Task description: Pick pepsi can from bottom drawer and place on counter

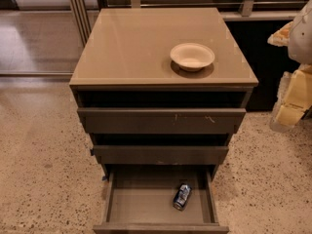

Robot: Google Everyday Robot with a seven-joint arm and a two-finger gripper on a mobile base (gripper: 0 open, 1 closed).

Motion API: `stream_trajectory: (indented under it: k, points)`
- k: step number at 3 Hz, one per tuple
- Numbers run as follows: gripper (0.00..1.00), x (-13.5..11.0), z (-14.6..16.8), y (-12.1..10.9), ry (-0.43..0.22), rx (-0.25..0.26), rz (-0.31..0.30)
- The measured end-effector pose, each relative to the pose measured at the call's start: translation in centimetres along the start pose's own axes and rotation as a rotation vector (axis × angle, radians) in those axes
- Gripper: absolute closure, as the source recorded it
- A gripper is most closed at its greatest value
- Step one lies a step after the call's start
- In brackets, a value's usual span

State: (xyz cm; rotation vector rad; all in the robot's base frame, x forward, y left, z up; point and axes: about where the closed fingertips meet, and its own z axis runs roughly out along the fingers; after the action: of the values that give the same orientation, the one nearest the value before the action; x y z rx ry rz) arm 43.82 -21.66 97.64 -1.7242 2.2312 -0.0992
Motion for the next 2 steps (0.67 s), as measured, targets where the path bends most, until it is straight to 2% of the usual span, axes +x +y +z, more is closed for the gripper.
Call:
stream_trajectory:
  k: [1,2]
  points:
    - [0.0,0.0,0.0,0.0,0.0,0.0,0.0]
    - [0.0,-0.18,-0.61,0.04,-0.024,0.06,0.053]
